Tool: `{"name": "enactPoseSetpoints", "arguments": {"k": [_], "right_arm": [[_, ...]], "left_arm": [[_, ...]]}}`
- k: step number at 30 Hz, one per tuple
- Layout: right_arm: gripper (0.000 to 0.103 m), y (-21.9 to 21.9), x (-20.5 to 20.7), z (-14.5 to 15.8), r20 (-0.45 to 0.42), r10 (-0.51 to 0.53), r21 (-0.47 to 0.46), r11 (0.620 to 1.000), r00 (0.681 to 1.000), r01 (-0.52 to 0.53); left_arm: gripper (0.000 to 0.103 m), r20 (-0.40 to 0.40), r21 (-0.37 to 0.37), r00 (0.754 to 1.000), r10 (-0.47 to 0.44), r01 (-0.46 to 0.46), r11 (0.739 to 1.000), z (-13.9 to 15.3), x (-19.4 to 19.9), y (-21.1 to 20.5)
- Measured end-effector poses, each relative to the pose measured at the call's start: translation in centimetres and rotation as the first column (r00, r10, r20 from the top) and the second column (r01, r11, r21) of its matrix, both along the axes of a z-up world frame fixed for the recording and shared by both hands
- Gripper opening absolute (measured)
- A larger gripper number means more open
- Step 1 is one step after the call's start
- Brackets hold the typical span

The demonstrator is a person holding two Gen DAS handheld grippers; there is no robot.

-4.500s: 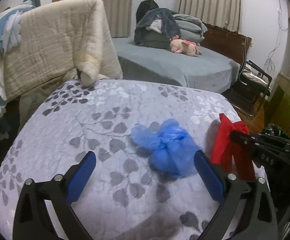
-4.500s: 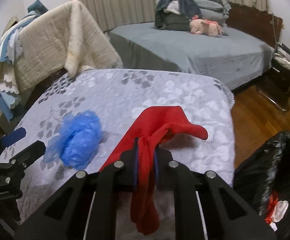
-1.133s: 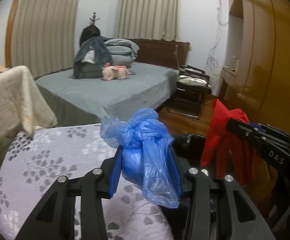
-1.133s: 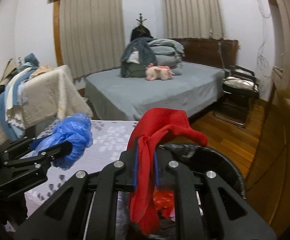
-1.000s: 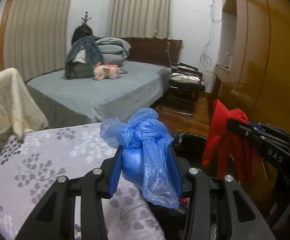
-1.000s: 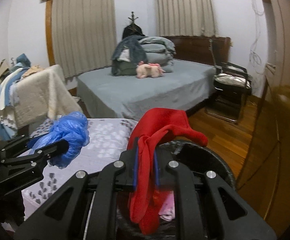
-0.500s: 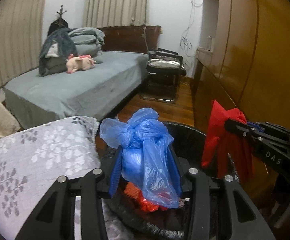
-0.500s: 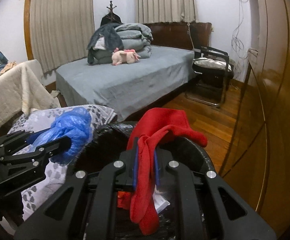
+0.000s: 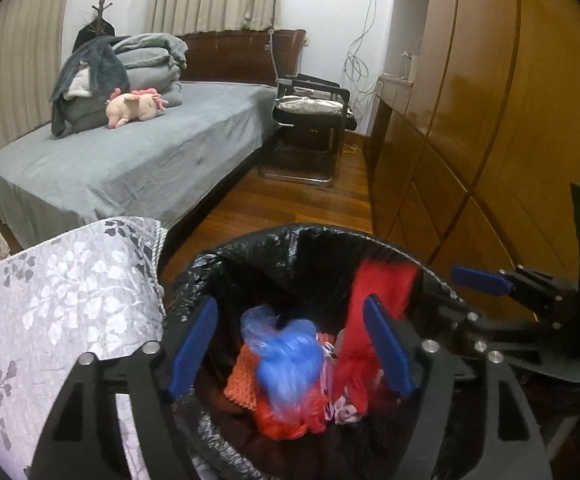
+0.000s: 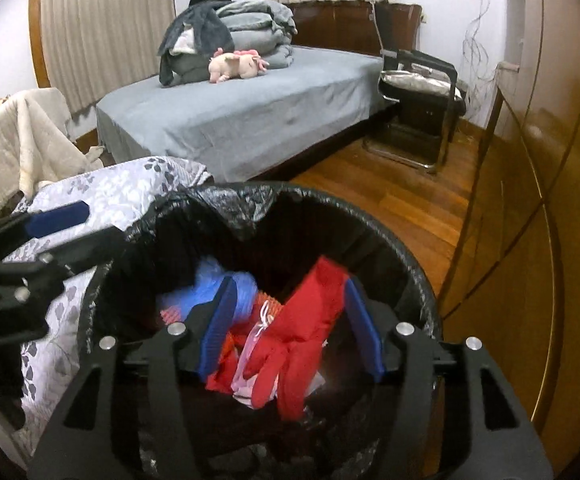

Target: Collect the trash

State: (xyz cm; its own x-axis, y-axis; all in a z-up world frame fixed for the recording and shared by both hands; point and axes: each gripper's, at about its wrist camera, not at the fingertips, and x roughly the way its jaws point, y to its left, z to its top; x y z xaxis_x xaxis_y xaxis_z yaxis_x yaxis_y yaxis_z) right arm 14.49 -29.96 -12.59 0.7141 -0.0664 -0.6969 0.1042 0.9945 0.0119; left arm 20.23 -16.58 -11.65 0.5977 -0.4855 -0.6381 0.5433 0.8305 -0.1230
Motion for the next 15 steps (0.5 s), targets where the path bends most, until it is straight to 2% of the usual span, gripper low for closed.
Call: {"name": "enactPoseSetpoints", "arguments": {"k": [4,6,8,15], "right_arm": [[0.069,0.1,-1.1,0.5,0.017,-0.019,0.007,1.0,1.0,0.018],[0.083,0.3,-1.6,1.2,0.035,-0.026,0.009,1.0,0.999,0.026],[0.089,0.5,-2.2,2.1,0.054,-0.031,0.016,0.999,0.998,0.03],[0.095,3.1,-4.4,6.2,0.125,0.018,0.034,0.999,0.992,-0.023]], "left_arm": [[0.077,-0.003,-0.008,1.0,0.021,-0.021,1.0,0.5,-0.3,1.0],[0.081,0.009,-0.011,0.999,0.035,-0.035,0.999,1.0,-0.8,1.8],[0.088,0.027,-0.015,0.998,0.06,-0.06,0.998,1.8,-1.5,2.9],[0.096,0.046,-0.028,0.985,0.168,-0.166,0.986,4.4,-3.6,7.0]]}}
